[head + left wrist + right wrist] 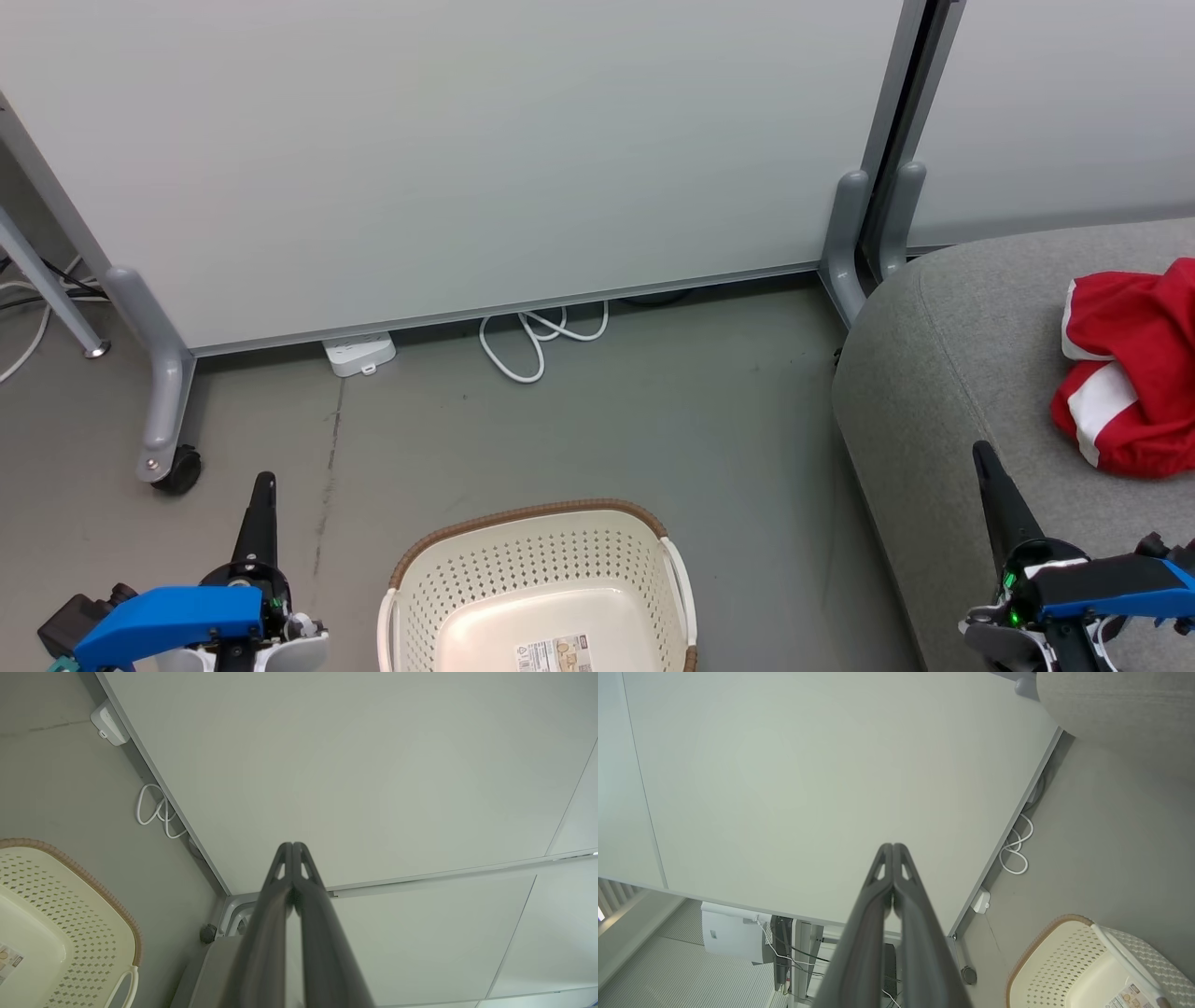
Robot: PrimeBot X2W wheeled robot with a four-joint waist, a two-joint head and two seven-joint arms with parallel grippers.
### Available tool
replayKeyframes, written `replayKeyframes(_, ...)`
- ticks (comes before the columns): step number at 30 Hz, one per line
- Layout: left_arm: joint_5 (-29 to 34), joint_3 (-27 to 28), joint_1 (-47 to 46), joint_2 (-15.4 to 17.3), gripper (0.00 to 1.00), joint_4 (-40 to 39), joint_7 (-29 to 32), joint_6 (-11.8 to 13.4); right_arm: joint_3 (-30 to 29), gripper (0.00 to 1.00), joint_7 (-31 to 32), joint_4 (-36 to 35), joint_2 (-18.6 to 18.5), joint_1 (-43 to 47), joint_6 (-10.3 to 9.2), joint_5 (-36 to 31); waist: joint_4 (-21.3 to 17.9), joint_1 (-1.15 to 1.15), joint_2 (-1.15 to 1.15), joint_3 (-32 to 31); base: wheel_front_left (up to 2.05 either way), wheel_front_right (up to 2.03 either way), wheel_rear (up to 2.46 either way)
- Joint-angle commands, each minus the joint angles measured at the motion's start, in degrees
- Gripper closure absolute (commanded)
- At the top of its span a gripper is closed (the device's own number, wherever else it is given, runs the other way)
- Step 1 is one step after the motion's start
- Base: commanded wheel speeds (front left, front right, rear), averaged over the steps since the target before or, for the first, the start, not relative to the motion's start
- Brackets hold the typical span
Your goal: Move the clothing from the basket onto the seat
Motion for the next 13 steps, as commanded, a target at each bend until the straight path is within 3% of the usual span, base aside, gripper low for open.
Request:
replayKeyframes(1,-1.13,0.47,-1.24,-0.04,1.00,-0.45,0.48,-0.43,-0.17,1.00,0.26,-0.14,-0.18,-1.25,0.04,1.41,0.01,0.00,0.00,0.03,0.00,0.00,0.00)
replayKeyframes(13,-5.56,0.80,-2.21,-0.12,1.00,-0.65,1.90,-0.49,-0.56,1.00,0.98,0.05,-0.19,-1.48,0.04,7.05,0.06,0.00,0.00,0.34,0.00,0.00,0.00)
